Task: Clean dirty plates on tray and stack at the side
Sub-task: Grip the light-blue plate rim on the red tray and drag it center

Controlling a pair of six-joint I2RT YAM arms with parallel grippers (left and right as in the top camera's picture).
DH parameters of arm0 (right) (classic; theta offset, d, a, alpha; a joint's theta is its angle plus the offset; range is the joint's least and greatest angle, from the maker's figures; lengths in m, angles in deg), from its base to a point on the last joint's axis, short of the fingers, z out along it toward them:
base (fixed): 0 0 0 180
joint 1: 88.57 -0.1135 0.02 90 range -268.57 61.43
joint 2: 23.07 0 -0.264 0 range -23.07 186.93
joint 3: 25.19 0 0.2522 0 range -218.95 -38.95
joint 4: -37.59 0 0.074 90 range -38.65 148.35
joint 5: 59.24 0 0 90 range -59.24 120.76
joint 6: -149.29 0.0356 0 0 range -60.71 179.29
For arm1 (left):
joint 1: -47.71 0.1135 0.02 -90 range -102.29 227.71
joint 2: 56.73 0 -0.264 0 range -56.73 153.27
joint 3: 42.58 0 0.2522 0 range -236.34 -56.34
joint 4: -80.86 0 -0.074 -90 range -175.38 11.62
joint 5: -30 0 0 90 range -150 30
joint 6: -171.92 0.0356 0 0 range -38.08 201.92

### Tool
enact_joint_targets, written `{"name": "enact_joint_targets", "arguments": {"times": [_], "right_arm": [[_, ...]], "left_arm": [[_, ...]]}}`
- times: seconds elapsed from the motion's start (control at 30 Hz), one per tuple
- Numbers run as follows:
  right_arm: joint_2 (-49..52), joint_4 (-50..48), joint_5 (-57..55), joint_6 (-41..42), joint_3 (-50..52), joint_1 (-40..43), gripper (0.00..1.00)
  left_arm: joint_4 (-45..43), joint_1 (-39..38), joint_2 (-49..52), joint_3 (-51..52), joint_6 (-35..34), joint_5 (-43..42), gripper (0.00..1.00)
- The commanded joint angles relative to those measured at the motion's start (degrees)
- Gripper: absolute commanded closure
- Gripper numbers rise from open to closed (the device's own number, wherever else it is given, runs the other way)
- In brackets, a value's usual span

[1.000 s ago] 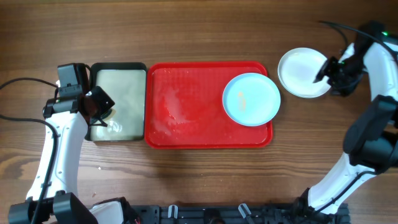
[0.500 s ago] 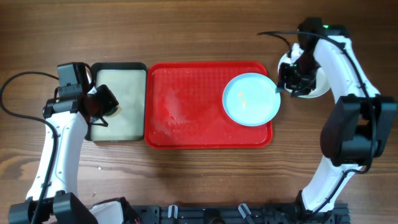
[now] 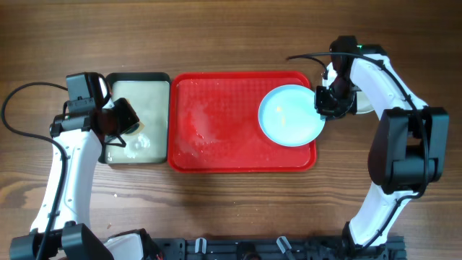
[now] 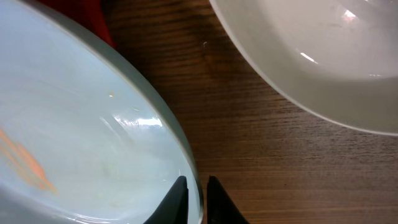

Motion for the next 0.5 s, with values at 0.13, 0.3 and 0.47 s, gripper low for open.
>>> {"name": "enact_joint_targets", "arguments": {"times": [0.13,0.3,0.47], "right_arm": [[-1.55,-1.81,11.5,0.22,0.37,-2.32,0.96],[-1.53,-2.1,11.54,1.77,0.44,-6.12,0.96],[-1.53,-5.11,11.52,5.55,0.48,-11.45,0.96]], "left_arm": [[-0.2,0.04,-1.05,0.07,1.14,-0.96,0.96],[-0.17,0.04,-1.05,0.07,1.14,-0.96,0.96],[-0.17,0.04,-1.05,0.07,1.14,-0.96,0.96]]}}
